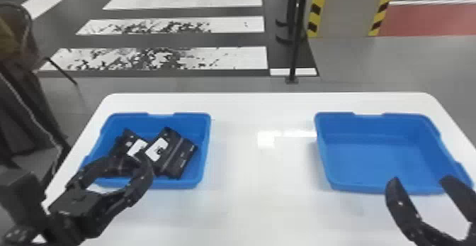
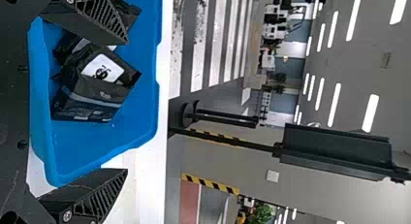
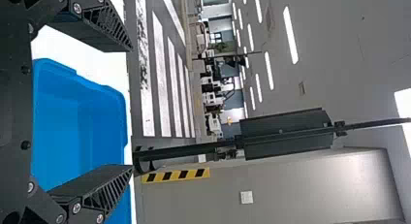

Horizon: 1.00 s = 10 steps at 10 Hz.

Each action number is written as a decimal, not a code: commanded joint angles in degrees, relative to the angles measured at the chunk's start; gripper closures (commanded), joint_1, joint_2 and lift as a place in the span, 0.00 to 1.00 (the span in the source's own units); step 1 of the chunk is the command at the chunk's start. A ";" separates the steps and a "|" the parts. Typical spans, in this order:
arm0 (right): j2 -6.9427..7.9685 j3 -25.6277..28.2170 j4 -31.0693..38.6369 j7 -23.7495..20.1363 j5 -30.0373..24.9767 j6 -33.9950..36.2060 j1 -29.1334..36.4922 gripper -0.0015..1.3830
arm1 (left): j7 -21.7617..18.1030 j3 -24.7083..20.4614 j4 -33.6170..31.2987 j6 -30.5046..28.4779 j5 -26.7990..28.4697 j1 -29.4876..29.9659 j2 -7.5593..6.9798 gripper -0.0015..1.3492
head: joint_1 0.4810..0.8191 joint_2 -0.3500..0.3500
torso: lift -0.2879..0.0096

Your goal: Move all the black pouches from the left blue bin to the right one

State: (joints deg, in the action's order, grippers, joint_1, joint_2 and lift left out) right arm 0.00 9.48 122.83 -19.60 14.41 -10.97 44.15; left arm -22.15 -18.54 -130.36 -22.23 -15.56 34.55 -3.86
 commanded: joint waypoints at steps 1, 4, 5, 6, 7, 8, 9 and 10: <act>0.05 0.01 -0.14 0.00 0.10 0.00 0.00 0.13 | 0.00 0.03 2.18 -8.14 2.31 -5.87 -0.62 0.07 | 0.63 0.59 | 0.50; 0.05 -0.11 -0.28 0.00 0.21 0.42 0.00 0.13 | 0.00 3.00 9.64 -16.43 5.28 -16.27 -2.29 0.08 | 0.63 0.60 | 0.50; 0.05 -0.11 -0.28 0.00 0.21 0.42 0.00 0.13 | -0.17 3.23 11.32 -20.65 7.22 -19.37 -2.38 0.08 | 0.63 0.59 | 0.50; 0.05 -0.22 -0.42 0.00 0.21 0.56 0.00 0.13 | -0.53 4.94 14.56 -22.76 8.36 -22.74 -3.34 0.09 | 0.63 0.59 | 0.50; 0.05 -0.22 -0.42 0.00 0.21 0.56 -0.14 0.13 | -0.61 7.23 17.09 -25.57 8.82 -25.56 -4.75 0.09 | 0.63 0.59 | 0.50; 0.05 -0.22 -0.56 0.00 0.21 0.56 -0.14 0.13 | -1.93 8.83 20.61 -27.40 9.96 -29.07 -5.80 0.09 | 0.63 0.57 | 0.50; 0.05 -0.34 -0.70 0.00 0.21 0.56 -0.28 0.13 | -2.99 10.54 23.00 -29.09 10.99 -32.02 -6.59 0.10 | 0.63 0.56 | 0.50; 0.05 -0.45 -0.70 0.00 0.21 0.56 -0.28 0.13 | -2.99 11.23 23.28 -32.18 11.45 -33.01 -6.86 0.10 | 0.63 0.54 | 0.50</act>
State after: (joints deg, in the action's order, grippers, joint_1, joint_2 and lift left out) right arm 0.00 9.09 122.16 -19.60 14.64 -10.41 43.89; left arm -25.21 -7.88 -107.56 -52.60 -4.45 2.45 -10.48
